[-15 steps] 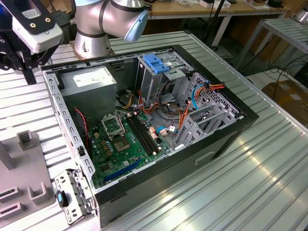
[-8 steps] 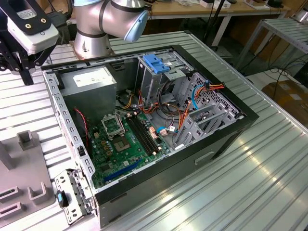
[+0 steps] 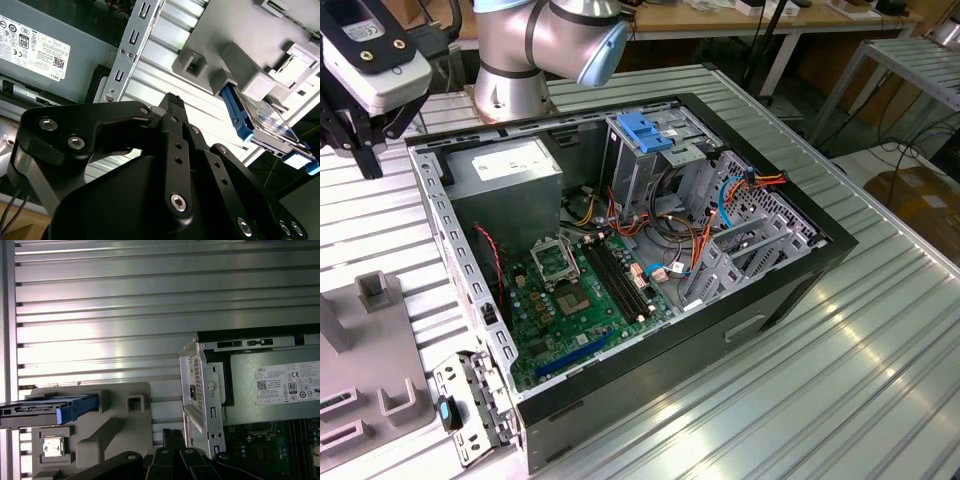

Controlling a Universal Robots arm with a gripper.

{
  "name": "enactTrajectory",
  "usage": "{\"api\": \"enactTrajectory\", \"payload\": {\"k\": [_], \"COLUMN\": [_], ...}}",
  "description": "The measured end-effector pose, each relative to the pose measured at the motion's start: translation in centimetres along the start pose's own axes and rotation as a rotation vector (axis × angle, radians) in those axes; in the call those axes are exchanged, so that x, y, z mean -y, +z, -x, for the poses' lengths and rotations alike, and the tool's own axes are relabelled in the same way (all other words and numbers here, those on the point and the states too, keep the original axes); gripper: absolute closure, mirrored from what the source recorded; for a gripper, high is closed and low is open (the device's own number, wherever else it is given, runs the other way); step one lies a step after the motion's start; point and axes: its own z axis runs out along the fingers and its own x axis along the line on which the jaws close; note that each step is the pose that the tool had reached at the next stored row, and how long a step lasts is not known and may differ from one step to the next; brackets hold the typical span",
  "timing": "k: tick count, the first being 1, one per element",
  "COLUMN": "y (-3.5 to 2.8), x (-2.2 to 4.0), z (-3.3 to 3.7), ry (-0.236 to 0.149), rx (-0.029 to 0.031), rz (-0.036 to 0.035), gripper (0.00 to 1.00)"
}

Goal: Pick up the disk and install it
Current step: 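Reach for the disk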

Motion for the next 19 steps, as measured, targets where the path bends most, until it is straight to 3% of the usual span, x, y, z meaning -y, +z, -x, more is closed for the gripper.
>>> {"api": "enactTrajectory", "payload": {"k": [19], "y": [0.06], "x": [0.16], "z": [-2.0], "ry": [0.0], "rx": [0.0], "rz": [0.0], "gripper": [0.89]}}
